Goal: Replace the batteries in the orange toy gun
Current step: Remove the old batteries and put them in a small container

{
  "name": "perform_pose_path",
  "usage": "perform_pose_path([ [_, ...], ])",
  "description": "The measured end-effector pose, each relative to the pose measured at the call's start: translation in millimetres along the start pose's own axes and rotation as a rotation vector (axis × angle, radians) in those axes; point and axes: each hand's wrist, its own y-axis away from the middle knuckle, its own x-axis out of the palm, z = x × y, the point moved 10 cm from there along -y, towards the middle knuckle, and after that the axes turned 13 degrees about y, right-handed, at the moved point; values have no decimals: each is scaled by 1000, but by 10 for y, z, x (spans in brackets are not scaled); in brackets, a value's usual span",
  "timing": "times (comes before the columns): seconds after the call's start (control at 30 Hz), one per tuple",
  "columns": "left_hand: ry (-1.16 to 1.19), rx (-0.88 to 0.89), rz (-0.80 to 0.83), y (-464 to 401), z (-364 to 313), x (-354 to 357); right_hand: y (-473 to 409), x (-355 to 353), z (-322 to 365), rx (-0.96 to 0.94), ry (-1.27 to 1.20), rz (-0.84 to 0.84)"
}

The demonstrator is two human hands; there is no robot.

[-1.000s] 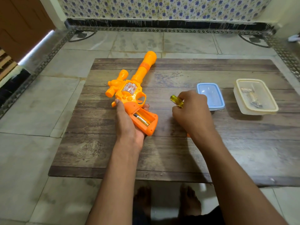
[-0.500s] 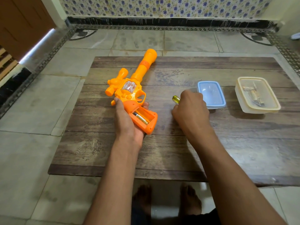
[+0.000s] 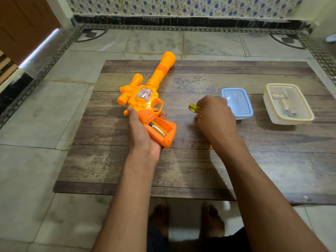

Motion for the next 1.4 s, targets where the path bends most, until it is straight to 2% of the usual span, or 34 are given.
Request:
perform_pose_path([
  [0.53, -8, 8, -5, -11, -5, -8, -35, 29, -23, -2, -13, -11],
  [1.03, 1, 4, -19, 6, -11, -16, -33, -67, 5, -7, -63, -97],
  [1.23, 13, 13, -17, -12, -8, -21, -27, -231, 53, -75, -229, -184],
  [1.4, 18, 25, -10, -21, -5, -9, 113, -441, 286, -248, -472, -269],
])
